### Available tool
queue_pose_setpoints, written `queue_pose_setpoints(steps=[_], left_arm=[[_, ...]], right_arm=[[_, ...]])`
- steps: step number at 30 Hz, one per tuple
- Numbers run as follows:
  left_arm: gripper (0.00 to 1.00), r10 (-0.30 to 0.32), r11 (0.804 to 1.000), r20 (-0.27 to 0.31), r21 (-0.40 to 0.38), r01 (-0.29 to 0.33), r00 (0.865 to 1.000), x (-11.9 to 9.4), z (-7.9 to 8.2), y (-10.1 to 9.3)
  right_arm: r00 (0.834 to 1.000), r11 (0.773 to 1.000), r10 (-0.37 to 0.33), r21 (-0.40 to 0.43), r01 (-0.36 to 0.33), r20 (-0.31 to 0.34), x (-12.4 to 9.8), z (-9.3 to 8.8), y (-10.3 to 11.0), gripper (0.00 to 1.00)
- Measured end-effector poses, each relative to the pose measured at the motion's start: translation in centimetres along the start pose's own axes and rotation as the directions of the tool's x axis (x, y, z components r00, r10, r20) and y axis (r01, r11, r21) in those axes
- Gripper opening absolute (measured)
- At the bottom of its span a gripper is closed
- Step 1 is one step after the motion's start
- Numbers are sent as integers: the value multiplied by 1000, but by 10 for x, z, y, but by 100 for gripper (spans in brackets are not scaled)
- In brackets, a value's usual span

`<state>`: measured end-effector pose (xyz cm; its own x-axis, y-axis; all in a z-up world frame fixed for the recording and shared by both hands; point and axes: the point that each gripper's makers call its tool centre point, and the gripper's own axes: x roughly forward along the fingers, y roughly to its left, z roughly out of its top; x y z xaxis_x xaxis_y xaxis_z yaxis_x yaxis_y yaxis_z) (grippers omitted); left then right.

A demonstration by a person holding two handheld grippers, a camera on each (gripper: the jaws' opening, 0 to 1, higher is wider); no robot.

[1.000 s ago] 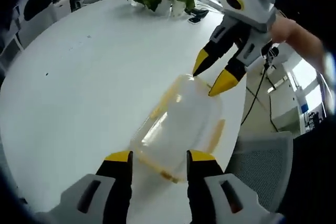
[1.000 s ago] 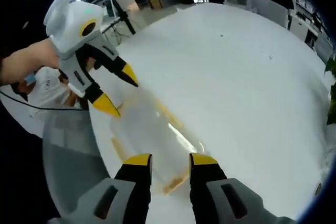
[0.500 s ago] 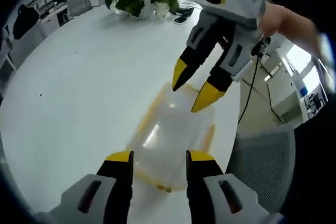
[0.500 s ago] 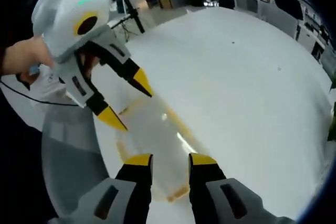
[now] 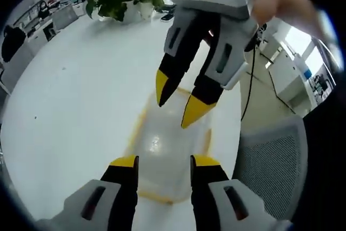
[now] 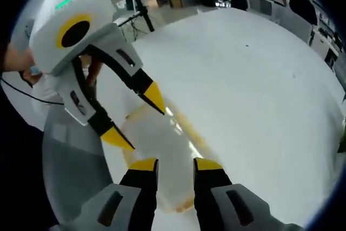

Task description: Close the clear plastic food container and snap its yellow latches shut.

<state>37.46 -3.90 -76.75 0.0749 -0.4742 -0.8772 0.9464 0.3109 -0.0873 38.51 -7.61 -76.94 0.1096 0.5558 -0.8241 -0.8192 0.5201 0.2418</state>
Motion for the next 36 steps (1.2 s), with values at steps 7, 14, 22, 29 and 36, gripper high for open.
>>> queue_pose_setpoints(steps=[7, 14, 22, 29, 36], left_arm=[[37, -4, 998, -6, 55, 5, 1000, 2, 0, -1], [36, 0, 996, -23, 85, 2, 1000, 6, -3, -2], [36, -10, 994, 0, 105, 10, 1000, 7, 5, -9], [36, -1, 992, -24, 126, 4, 1000, 13, 0, -12], [38, 7, 985, -53, 174, 2, 999, 16, -6, -17]], right_arm=[[1000, 999, 4, -52, -5, -13, 1, 2, 3, 26], [999, 992, 16, -126, -22, -44, 4, -4, 7, 28], [998, 982, 24, -185, -34, -56, 9, -6, 14, 31], [999, 979, 31, -198, -38, -40, 11, 0, 15, 33], [1000, 964, 3, -267, -4, -3, 14, 8, 12, 40]])
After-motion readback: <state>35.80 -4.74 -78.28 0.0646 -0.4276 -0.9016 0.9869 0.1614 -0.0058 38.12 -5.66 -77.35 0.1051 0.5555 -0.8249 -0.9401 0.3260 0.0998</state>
